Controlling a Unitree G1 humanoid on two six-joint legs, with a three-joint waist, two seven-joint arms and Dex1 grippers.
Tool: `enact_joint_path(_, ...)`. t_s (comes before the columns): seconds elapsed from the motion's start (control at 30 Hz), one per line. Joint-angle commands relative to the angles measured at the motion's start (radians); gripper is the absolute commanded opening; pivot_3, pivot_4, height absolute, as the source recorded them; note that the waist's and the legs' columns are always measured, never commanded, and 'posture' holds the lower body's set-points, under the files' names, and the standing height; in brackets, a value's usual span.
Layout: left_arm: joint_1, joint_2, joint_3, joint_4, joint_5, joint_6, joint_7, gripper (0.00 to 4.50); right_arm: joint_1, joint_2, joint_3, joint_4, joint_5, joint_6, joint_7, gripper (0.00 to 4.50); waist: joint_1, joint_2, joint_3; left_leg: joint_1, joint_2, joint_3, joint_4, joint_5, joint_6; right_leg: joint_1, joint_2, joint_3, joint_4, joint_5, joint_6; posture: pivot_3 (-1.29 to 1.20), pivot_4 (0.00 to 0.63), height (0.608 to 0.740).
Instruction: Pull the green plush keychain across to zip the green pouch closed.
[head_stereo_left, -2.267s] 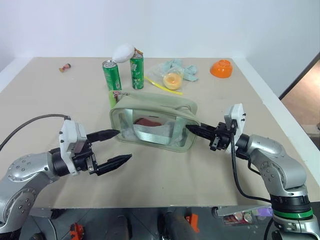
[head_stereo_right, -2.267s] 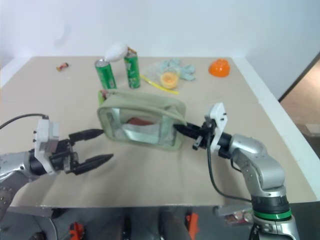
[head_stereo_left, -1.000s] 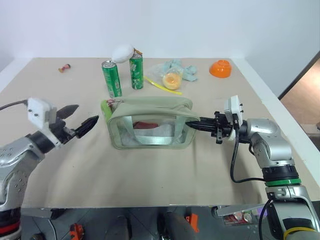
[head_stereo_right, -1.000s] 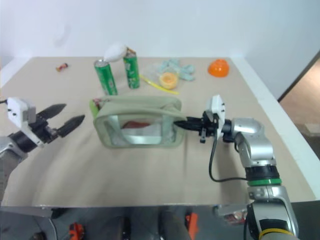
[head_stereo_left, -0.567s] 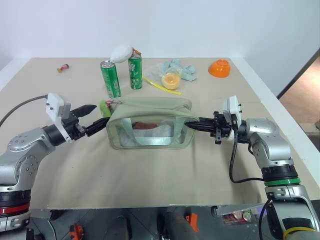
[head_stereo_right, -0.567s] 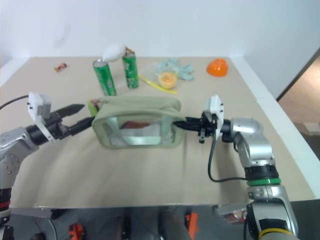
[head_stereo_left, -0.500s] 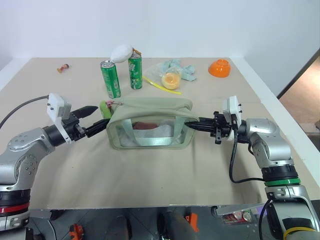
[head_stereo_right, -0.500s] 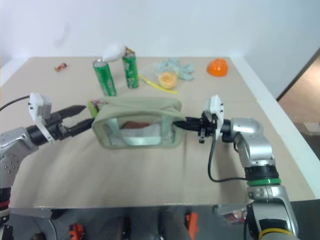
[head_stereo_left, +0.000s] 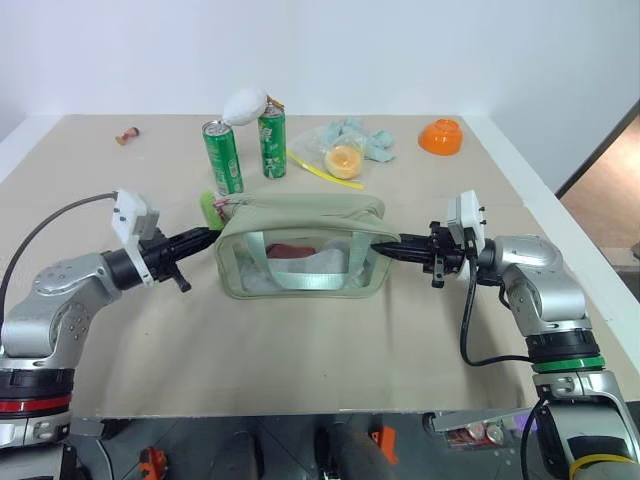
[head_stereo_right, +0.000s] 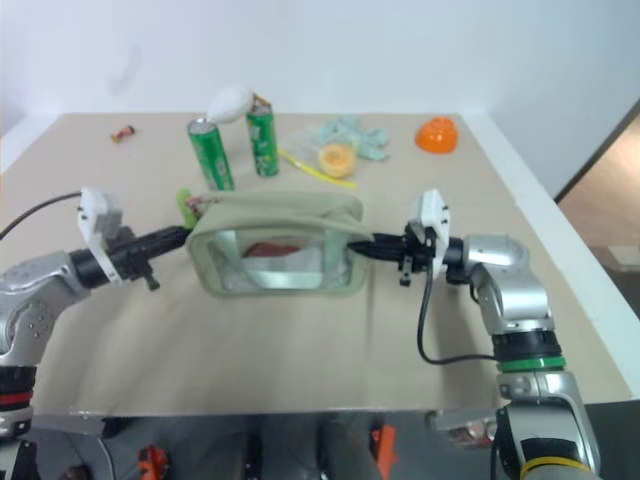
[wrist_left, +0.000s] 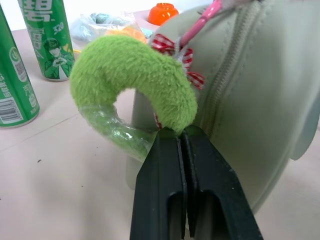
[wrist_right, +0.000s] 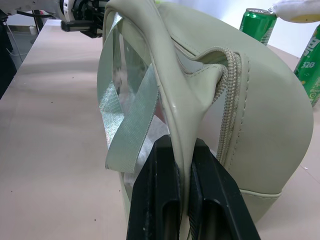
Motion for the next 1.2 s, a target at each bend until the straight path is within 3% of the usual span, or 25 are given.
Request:
enact_joint_path(0.03, -0.029, -0.001, 0.023, -0.008, 0.004, -0.037, -0.003, 0.03, -0.004, -0.024, -0.022, -0.035, 0.000, -0.007, 0.005, 0.00, 0.001, 0.000, 0.000, 0.000, 0.000, 0.000, 0.000, 0.000, 0.000, 0.000, 0.000, 0.000, 0.000, 0.000, 0.000, 0.00, 0.150, 0.740)
enact_joint_path(0.33, -0.137, 0.034, 0.063, -0.094, -0.044, -0.021, 0.002, 0.03, -0.011, -0.036, -0.025, -0.029, -0.001, -0.006, 0.009, 0.00, 0.005, 0.000, 0.000, -0.001, 0.000, -0.001, 0.001, 0.000, 0.000, 0.000, 0.000, -0.001, 0.000, 0.000, 0.001, 0.00, 0.150, 0.740)
enact_joint_path(0.83, -0.341, 0.073, -0.198, -0.088, 0.055, -0.026, -0.217, 0.03, -0.012, -0.032, -0.023, -0.030, -0.004, -0.008, 0.000, 0.00, 0.004, 0.000, 0.000, -0.003, -0.002, -0.001, 0.001, 0.001, -0.001, -0.001, 0.001, -0.002, 0.000, 0.000, 0.002, 0.00, 0.150, 0.740)
enact_joint_path(1.1, -0.410, 0.075, -0.239, -0.020, 0.096, -0.029, -0.302, 0.03, -0.005, -0.031, -0.028, -0.033, -0.002, -0.012, -0.009, 0.00, 0.004, 0.000, 0.000, -0.003, -0.002, -0.001, 0.002, 0.001, -0.002, -0.001, 0.001, -0.002, 0.000, 0.000, 0.002, 0.00, 0.150, 0.740)
enact_joint_path(1.13, -0.420, 0.074, -0.238, -0.013, 0.097, -0.029, -0.309, 0.68, -0.006, -0.031, -0.027, -0.033, -0.002, -0.013, -0.009, 0.00, 0.004, 0.000, 0.000, -0.003, -0.002, -0.001, 0.002, 0.001, -0.002, -0.001, 0.001, -0.002, 0.000, 0.000, 0.002, 0.00, 0.150, 0.740)
enact_joint_path(1.2, -0.431, 0.080, -0.237, -0.004, 0.101, -0.029, -0.323, 1.27, -0.005, -0.030, -0.027, -0.033, -0.002, -0.014, -0.010, 0.00, 0.004, 0.000, 0.000, -0.003, -0.002, -0.001, 0.002, 0.001, -0.002, -0.001, 0.001, -0.002, 0.000, 0.000, 0.002, 0.00, 0.150, 0.740)
